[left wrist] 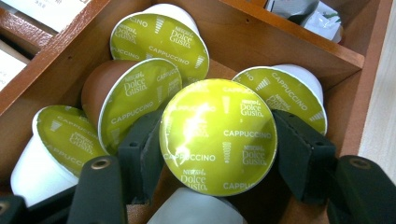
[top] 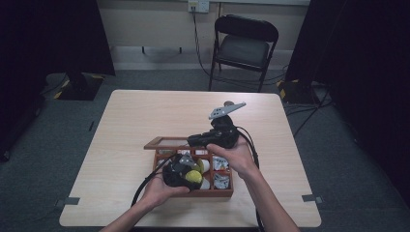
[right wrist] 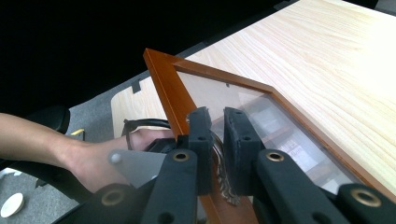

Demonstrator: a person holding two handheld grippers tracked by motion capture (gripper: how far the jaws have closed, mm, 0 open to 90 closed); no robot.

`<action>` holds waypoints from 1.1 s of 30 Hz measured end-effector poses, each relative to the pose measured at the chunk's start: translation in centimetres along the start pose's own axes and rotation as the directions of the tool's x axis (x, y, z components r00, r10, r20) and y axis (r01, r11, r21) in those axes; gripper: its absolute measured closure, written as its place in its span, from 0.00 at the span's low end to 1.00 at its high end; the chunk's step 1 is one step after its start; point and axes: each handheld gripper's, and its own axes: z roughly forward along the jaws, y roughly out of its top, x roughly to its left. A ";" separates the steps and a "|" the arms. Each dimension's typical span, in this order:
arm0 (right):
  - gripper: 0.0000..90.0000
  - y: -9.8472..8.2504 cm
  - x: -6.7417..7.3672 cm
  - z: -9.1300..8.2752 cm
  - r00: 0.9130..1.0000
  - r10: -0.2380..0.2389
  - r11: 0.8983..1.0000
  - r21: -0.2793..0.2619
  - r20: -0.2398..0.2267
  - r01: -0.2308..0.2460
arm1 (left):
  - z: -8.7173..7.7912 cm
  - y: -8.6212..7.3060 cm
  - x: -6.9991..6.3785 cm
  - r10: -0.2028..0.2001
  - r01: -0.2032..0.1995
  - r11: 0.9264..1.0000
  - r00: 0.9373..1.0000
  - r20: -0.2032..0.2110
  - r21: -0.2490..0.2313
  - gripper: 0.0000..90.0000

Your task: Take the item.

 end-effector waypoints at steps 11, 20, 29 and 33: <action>0.91 0.0 0.0 0.0 1.000 0.001 1.000 0.000 0.000 -0.001 | -0.4 -0.1 0.3 0.008 -0.008 1.000 1.000 0.009 -0.025 0.42; 0.91 0.0 0.0 0.0 1.000 0.001 1.000 0.000 -0.002 -0.001 | -0.8 -0.3 0.3 0.012 -0.010 0.998 1.000 0.021 -0.058 0.42; 0.91 0.0 0.0 0.0 1.000 0.003 1.000 -0.001 -0.003 -0.003 | -2.0 -0.2 -0.1 0.039 -0.035 0.994 0.999 0.029 -0.102 0.42; 0.91 0.0 0.0 0.0 1.000 0.003 1.000 -0.001 -0.003 -0.003 | -2.4 -0.1 -0.4 0.045 -0.041 0.993 0.998 0.032 -0.112 0.42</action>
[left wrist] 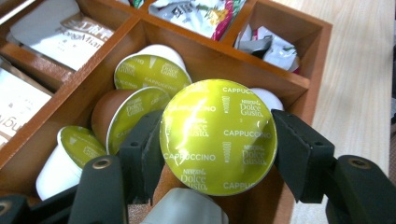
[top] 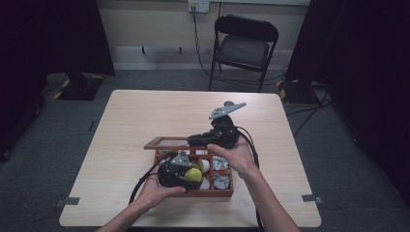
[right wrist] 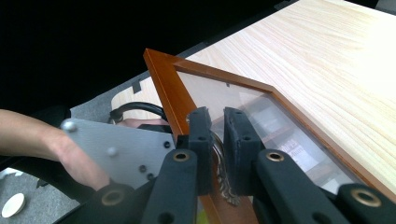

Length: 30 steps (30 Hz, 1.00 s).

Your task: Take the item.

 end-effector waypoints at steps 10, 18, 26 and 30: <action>0.91 0.0 0.0 0.0 1.000 0.001 1.000 0.000 -0.001 -0.001 | -0.7 0.2 -1.1 0.022 -0.022 1.000 1.000 0.010 -0.017 0.42; 0.91 0.0 0.0 0.0 1.000 0.002 1.000 0.002 -0.002 -0.002 | -1.4 0.4 -1.7 0.051 -0.051 0.999 0.999 0.010 -0.011 0.42; 0.91 0.0 0.0 0.0 1.000 0.002 1.000 0.003 -0.002 -0.002 | -2.8 -0.1 -2.4 0.084 -0.084 0.996 0.996 0.008 -0.007 0.42; 0.91 0.0 0.0 0.0 1.000 0.002 1.000 0.003 -0.003 -0.002 | -3.6 -0.6 -2.5 0.075 -0.075 0.997 0.997 0.011 -0.031 0.42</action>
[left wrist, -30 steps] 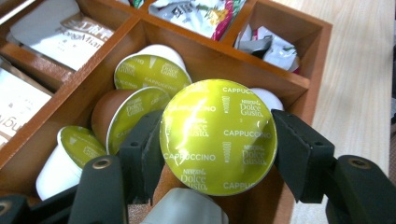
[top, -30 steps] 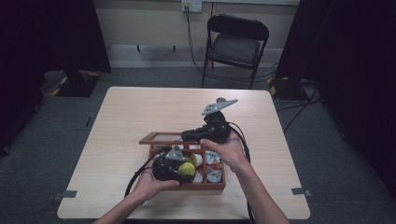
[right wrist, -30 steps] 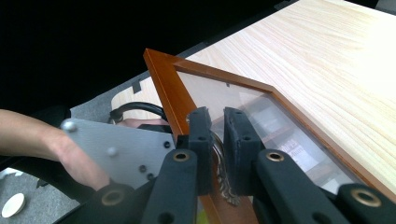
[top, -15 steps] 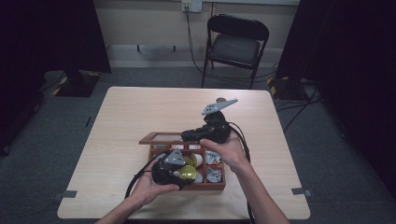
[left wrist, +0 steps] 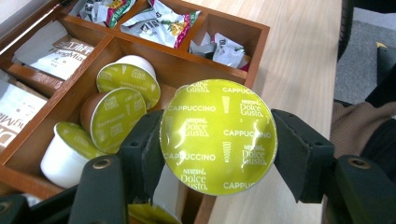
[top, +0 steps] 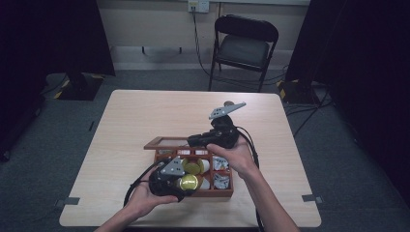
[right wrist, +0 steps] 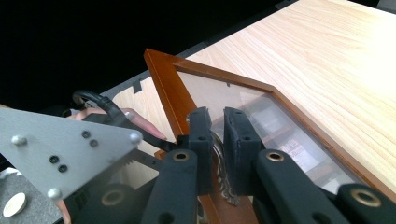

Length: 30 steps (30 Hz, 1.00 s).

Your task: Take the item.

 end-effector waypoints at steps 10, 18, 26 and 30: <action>0.91 0.0 0.0 0.0 1.000 0.001 1.000 0.000 0.000 -0.001 | -1.5 -1.4 0.2 -0.014 0.014 1.000 1.000 -0.010 -0.001 0.42; 0.91 0.0 0.0 0.0 1.000 0.002 1.000 -0.001 0.000 -0.002 | -2.9 -2.4 0.5 -0.048 0.047 0.998 0.999 -0.022 -0.037 0.42; 0.91 0.0 0.0 0.0 1.000 0.001 1.000 0.000 0.000 -0.001 | -4.0 -3.6 1.1 -0.081 0.078 0.995 0.996 -0.046 -0.059 0.42; 0.91 0.0 0.0 0.0 1.000 0.000 1.000 0.000 0.000 0.000 | -4.7 -4.0 1.5 -0.103 0.099 0.992 0.993 -0.056 -0.072 0.42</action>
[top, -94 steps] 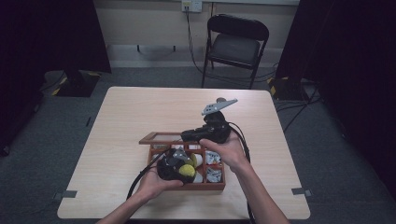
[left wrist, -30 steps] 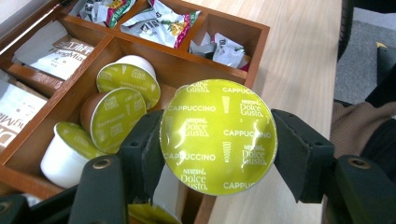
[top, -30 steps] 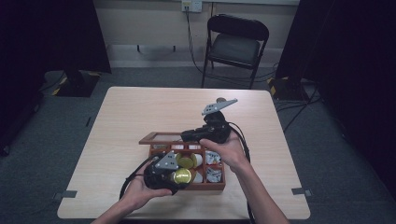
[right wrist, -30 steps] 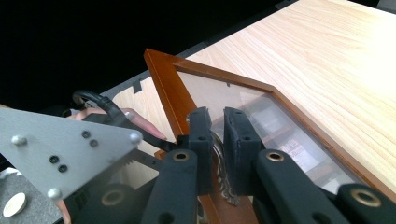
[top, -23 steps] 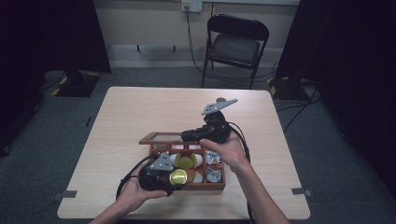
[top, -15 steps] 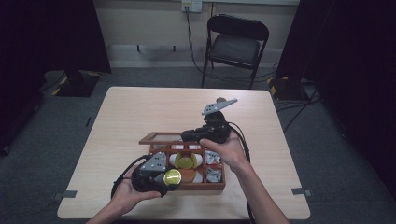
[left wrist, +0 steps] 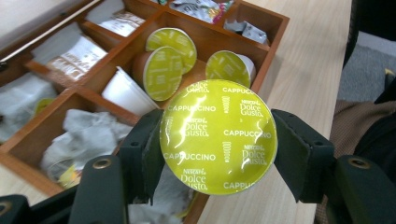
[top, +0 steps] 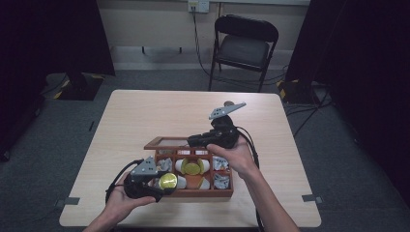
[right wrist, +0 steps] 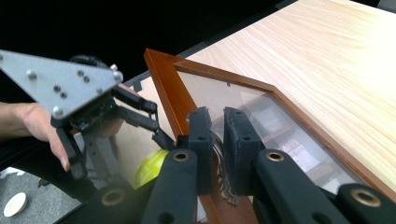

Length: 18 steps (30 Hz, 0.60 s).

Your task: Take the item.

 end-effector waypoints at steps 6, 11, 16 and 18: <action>0.91 0.0 0.0 0.0 1.000 0.002 1.000 -0.001 -0.003 -0.002 | -1.1 -0.3 1.0 -0.020 0.019 1.000 0.999 -0.035 -0.018 0.42; 0.91 0.0 0.0 0.0 1.000 0.002 1.000 -0.001 -0.002 -0.002 | -1.8 -0.5 1.8 -0.038 0.036 0.999 0.998 -0.057 -0.031 0.42; 0.91 0.0 0.0 0.0 1.000 0.002 1.000 0.000 -0.001 -0.002 | -2.3 -0.5 2.4 -0.053 0.050 0.998 0.996 -0.070 -0.039 0.42; 0.91 0.0 0.0 0.0 1.000 0.000 1.000 0.001 -0.001 0.000 | -2.6 -0.7 2.9 -0.068 0.065 0.997 0.994 -0.084 -0.041 0.42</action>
